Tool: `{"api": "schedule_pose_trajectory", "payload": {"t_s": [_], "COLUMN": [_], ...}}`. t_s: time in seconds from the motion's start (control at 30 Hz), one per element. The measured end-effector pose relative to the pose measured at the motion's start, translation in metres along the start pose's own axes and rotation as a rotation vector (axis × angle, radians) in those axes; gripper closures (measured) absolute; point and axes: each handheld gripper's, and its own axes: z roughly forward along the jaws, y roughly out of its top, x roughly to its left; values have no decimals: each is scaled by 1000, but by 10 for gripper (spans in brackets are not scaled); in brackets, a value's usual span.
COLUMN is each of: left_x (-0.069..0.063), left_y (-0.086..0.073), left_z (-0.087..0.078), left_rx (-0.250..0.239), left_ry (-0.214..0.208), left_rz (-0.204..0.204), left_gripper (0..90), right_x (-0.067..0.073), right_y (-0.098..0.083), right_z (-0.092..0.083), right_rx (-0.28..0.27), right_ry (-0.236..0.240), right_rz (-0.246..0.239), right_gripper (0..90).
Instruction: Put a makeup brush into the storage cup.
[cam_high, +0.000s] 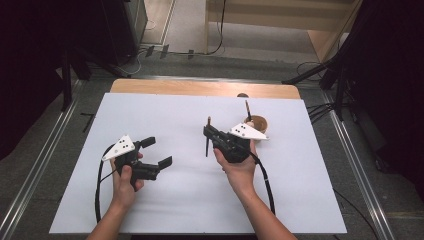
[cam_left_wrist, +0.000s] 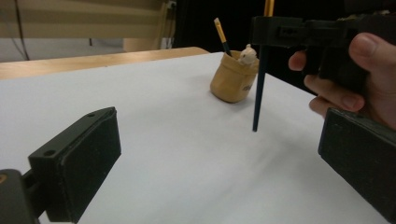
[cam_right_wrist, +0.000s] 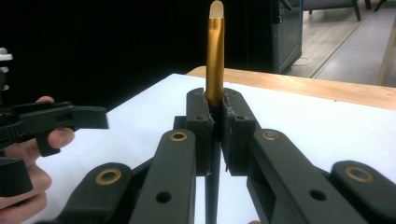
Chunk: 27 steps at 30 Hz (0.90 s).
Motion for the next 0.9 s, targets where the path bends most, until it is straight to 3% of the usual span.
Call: {"api": "schedule_pose_trajectory", "payload": {"t_s": [0.2, 0.63, 0.9], "left_x": [2, 15, 20], "left_y": [-6, -18, -23], "left_z": [-14, -42, -53], "left_rx": [-9, -33, -37], "left_ry": [49, 133, 159], "left_rz": [29, 21, 28], "left_gripper": [0, 0, 0], "right_x": [-5, -16, -26], "right_y": [1, 6, 14], "right_z": [-4, -11, -17], "right_rx": [-11, -34, -76], "right_ry": [-17, -61, -96], "right_rz": [-1, -20, -27], "right_gripper": [838, 839, 839]}}
